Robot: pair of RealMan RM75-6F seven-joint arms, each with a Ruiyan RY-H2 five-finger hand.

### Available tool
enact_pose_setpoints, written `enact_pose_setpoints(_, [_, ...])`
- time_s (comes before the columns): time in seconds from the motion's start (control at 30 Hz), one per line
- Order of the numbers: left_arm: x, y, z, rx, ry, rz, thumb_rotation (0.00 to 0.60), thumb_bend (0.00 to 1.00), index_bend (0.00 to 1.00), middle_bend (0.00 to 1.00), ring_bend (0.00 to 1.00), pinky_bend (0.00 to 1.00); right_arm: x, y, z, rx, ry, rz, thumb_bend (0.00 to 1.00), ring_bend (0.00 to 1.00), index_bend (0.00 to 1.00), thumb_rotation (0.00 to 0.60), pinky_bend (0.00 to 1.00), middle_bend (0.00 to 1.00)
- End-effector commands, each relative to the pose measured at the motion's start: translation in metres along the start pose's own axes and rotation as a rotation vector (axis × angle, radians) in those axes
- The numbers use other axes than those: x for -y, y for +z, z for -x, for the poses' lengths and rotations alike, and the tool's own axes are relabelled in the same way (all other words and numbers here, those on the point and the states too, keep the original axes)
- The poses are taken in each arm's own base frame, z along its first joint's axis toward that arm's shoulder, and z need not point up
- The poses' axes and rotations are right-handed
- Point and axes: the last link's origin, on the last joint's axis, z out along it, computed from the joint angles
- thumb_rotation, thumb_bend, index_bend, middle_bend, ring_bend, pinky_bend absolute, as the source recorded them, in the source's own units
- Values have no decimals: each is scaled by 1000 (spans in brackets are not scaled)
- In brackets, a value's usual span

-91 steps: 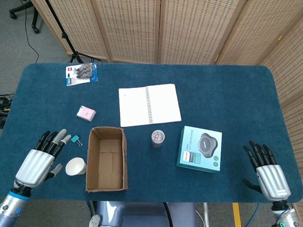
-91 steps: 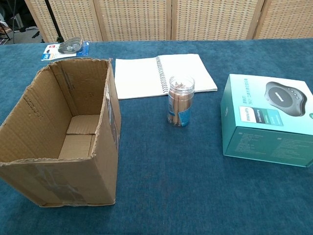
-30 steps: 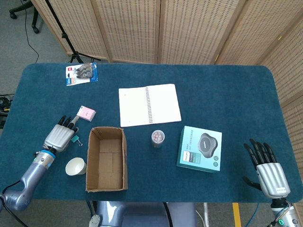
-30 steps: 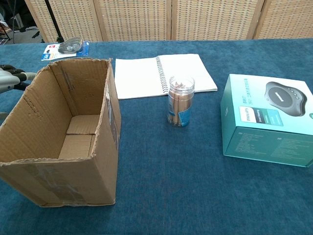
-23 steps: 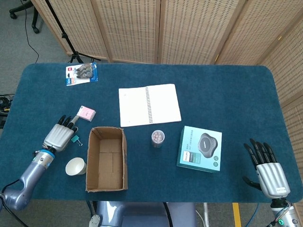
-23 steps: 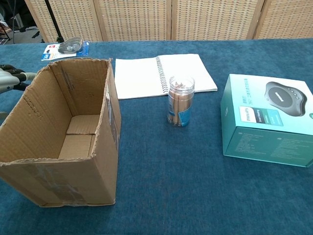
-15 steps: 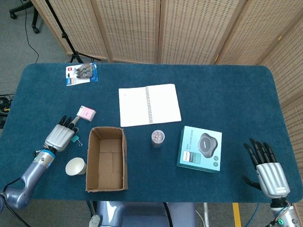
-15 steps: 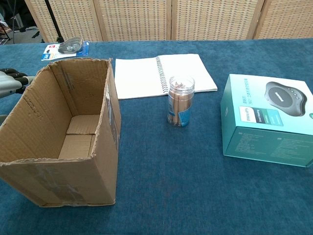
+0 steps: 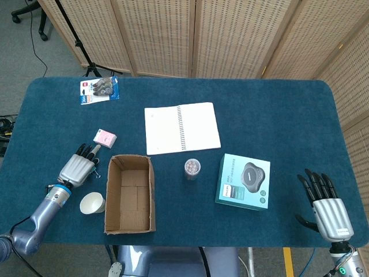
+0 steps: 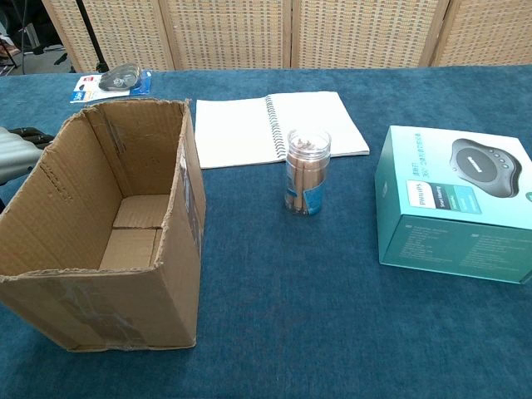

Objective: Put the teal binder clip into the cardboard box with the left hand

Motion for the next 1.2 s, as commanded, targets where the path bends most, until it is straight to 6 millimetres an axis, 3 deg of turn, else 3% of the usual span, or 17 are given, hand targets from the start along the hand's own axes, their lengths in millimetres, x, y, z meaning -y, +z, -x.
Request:
enact_pose_setpoints(0.03, [-1, 0, 1, -2, -2, 0, 600, 338, 377, 0, 0, 0, 0, 0, 0, 0, 0, 0, 156, 0, 20, 600, 0, 0])
enact_pose_setpoints(0.23, [-1, 1, 5, 0, -7, -5, 600, 353, 486, 0, 0, 0, 0, 0, 0, -2, 1, -1, 156, 0, 20, 600, 0, 0])
enact_pose_setpoints(0.5, [1, 0, 6, 2, -9, -12, 600, 357, 528, 0, 0, 0, 0, 0, 0, -5, 3, -3, 156, 0, 20, 600, 0, 0])
enact_pose_setpoints(0.73, [4, -4, -5, -36, -28, -18, 600, 361, 554, 0, 0, 0, 0, 0, 0, -2, 4, -1, 156, 0, 20, 600, 0, 0])
enact_pose_setpoints(0.97, [13, -19, -31, -106, -64, -39, 600, 361, 561, 0, 0, 0, -2, 2, 0, 4, 10, 6, 156, 0, 20, 600, 0, 0])
enact_pose_setpoints(1.2, [26, -47, -71, -213, -127, -55, 600, 363, 572, 0, 0, 0, -2, 0, -1, 0, 12, 1, 156, 0, 20, 600, 0, 0])
